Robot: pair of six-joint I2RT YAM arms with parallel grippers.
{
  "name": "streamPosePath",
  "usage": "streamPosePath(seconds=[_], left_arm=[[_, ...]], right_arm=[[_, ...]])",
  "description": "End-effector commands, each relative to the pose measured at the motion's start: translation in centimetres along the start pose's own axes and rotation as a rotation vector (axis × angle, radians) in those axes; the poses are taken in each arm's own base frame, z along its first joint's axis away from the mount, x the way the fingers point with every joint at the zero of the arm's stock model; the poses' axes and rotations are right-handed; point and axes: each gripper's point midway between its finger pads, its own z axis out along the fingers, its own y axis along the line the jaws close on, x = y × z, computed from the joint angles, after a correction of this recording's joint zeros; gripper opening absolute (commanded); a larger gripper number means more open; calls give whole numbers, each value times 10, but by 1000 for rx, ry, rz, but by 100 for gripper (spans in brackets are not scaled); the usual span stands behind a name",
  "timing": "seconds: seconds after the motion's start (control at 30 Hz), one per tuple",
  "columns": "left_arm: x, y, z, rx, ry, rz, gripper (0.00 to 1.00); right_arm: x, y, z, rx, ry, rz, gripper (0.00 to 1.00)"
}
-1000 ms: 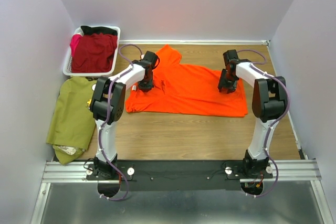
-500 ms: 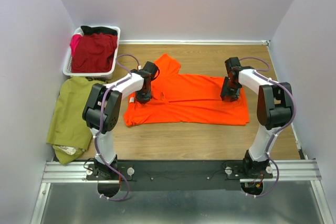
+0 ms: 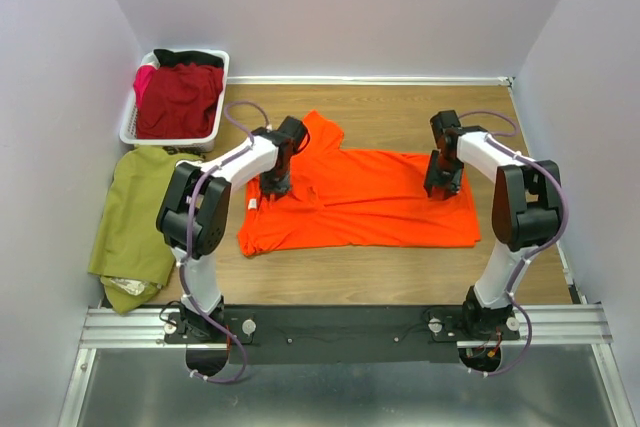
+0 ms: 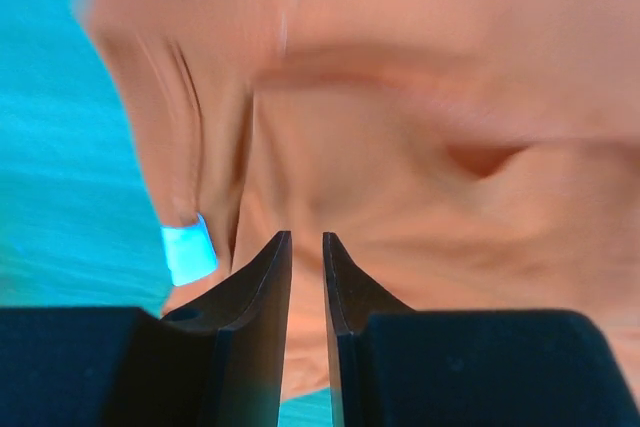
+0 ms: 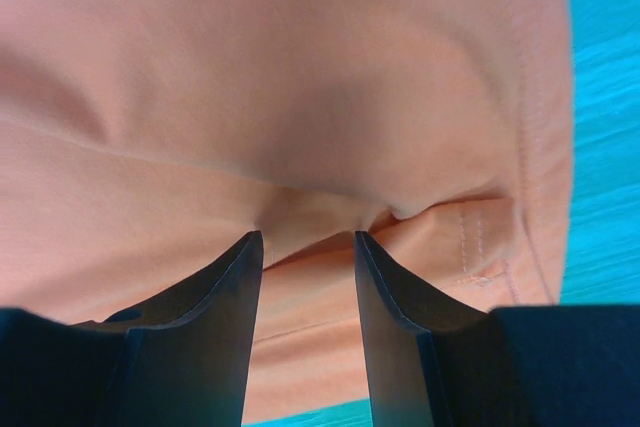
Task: Fold and stack the t-shirts
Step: Grap the side of the flattened tshirt furthest away from the robot with both arms
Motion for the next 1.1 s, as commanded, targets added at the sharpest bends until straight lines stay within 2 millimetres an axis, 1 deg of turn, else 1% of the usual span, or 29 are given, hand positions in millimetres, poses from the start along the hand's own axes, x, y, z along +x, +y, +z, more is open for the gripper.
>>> streamPosePath(seconds=[0.0,0.07,0.1,0.13,0.17,0.2,0.23,0.27,0.3,0.33,0.37,0.4,0.43,0.5,0.53,0.57,0.6,0.67,0.7,0.73,0.83,0.87,0.9,0.97,1.0,1.07], left_arm=[[-83,-8,-54,10,-244,-26,28],[-105,-11,-63,12,-297,-41,28],[-122,-18,-69,26,-332,-45,28],[-134,-22,-71,38,-364,-50,28],[-142,-28,-71,52,-381,-42,28],[-155,-36,-66,64,-397,-38,28],[-166,-42,-63,77,-423,1,28],[-173,-49,-61,93,-441,27,27],[-180,-54,-49,89,-449,44,27],[-189,-56,-45,83,-467,45,27],[-195,-58,-41,88,-472,59,27],[-203,-64,-33,89,-478,64,27],[-212,-67,-32,99,-502,60,28],[-223,-74,-25,124,-529,80,31],[-234,-79,-28,141,-571,77,32],[-240,-82,-26,160,-580,88,34],[-253,-83,-24,161,-599,82,36],[-264,-85,-22,175,-603,83,50],[-277,-89,-23,183,-624,79,51],[-283,-86,-24,183,-634,75,51],[-300,-87,-23,198,-669,76,61],[-304,-86,-24,209,-675,76,78],[-307,-87,-22,213,-680,74,78],[-308,-86,-16,232,-668,70,78],[-305,-87,-7,234,-654,71,78],[-302,-89,1,249,-631,78,76]], right_arm=[[-44,6,-43,-33,-142,35,50],[-55,7,-51,-35,-175,37,50],[-64,8,-56,-32,-202,40,50],[-68,8,-58,-29,-213,42,50],[-71,8,-54,-22,-207,41,50],[-75,9,-55,-19,-219,42,50],[-82,12,-58,-24,-231,45,50],[-84,13,-53,-18,-225,42,50],[-86,14,-51,-21,-223,43,50],[-92,17,-53,-28,-236,46,50],[-95,20,-53,-35,-241,47,50],[-96,22,-49,-41,-232,48,50],[-98,24,-49,-46,-236,49,50],[-100,27,-48,-57,-241,53,50],[-102,28,-47,-62,-247,57,50],[-101,30,-46,-66,-244,55,50],[-101,30,-46,-73,-241,57,50],[-99,31,-44,-77,-236,55,50],[-97,32,-43,-78,-233,56,50],[-97,31,-43,-77,-235,57,50],[-92,30,-40,-74,-226,58,50],[-92,29,-41,-73,-227,61,50],[-92,27,-42,-69,-230,64,50],[-90,26,-42,-65,-229,71,50],[-90,26,-42,-66,-230,72,50],[-89,26,-43,-66,-230,76,50]])
